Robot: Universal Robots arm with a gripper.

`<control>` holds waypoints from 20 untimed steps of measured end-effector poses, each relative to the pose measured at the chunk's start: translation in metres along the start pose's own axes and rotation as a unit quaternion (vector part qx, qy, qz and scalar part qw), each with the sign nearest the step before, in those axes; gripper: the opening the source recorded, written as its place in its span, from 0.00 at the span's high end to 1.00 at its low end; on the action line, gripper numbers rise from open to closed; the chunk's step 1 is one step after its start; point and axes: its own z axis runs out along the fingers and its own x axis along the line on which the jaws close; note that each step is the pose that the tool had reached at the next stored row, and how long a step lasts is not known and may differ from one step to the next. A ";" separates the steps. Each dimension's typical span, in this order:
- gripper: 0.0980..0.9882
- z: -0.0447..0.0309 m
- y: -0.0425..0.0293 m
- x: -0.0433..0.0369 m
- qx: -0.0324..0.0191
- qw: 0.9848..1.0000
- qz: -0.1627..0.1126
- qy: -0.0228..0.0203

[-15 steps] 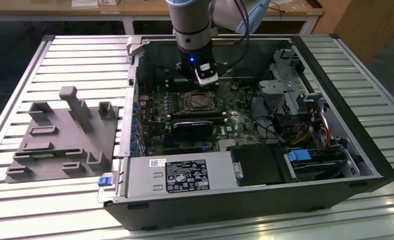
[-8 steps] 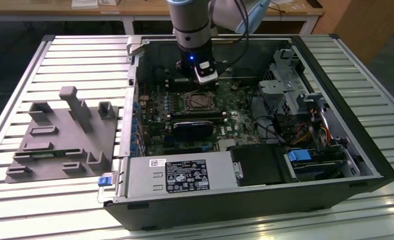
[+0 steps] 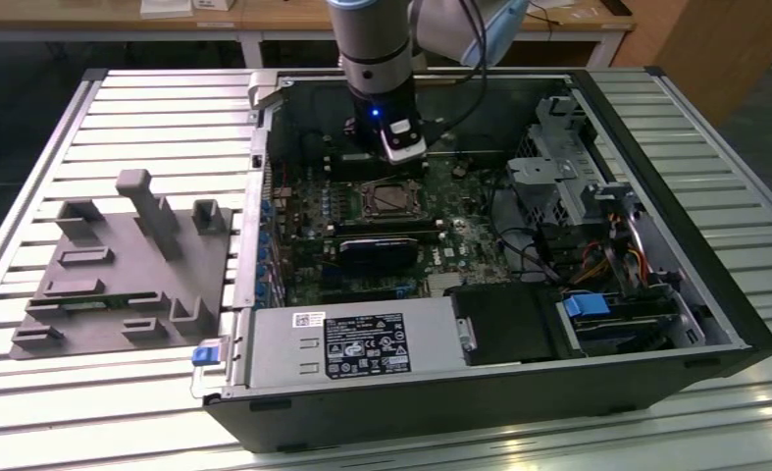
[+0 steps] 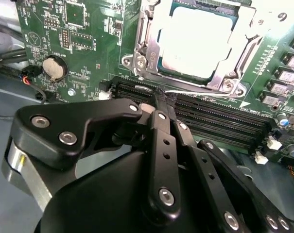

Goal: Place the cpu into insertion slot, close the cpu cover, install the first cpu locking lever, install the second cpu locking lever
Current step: 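Install the first cpu locking lever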

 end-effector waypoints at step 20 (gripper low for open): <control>1.00 0.0111 -0.0021 0.0011 0.015 1.000 0.011 -0.008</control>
